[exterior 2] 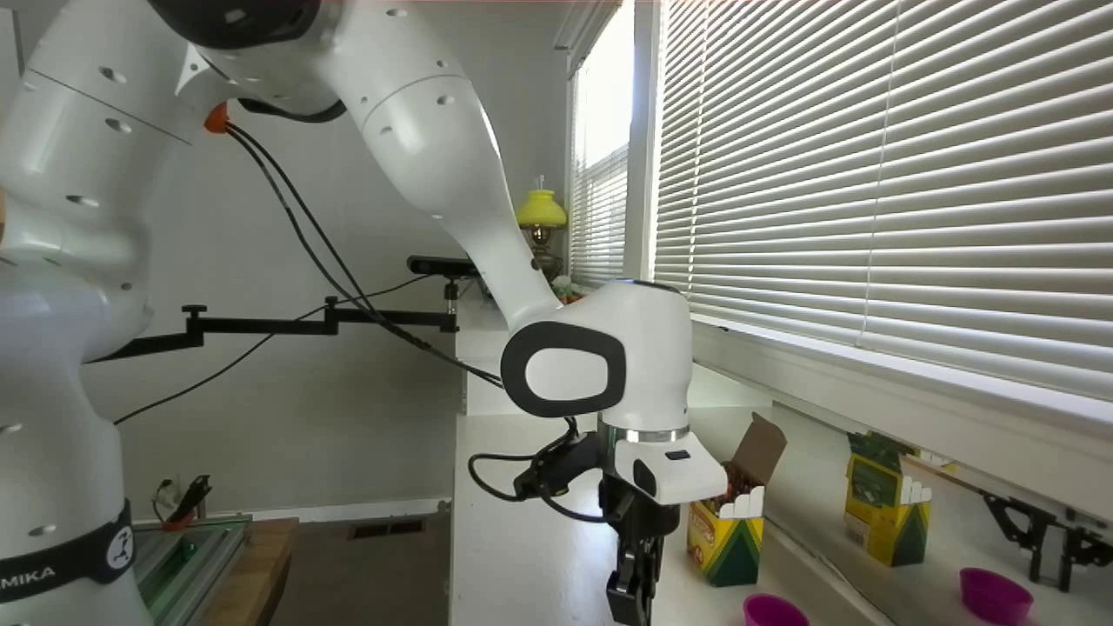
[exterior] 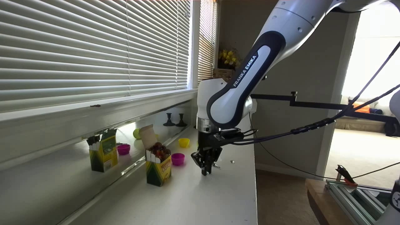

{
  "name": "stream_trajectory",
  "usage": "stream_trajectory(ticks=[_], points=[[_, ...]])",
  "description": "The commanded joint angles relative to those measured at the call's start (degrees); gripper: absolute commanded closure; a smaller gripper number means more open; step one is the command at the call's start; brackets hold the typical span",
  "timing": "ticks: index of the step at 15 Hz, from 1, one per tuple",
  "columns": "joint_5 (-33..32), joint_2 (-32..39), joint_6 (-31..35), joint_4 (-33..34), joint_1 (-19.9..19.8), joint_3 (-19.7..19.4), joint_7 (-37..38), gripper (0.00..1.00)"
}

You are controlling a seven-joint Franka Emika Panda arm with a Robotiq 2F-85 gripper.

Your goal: Pick up one of the small silver objects into the purple cup

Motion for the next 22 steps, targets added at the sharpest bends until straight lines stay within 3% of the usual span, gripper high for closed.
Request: stream_trajectory(ticks=[1, 3, 13, 22], points=[[-2.4, -0.6, -2.3, 0.3, 0.4, -0.5, 2.8, 0.82], [-2.4, -0.8, -2.4, 0.2, 0.4, -0.5, 2.7, 0.94], [0.5, -4.9, -10.4, 7.0, -1.7, 2.1, 1.2, 0.93], [3.9, 1.6, -11.4, 19.2, -4.9, 3.5, 3.7, 0.93]])
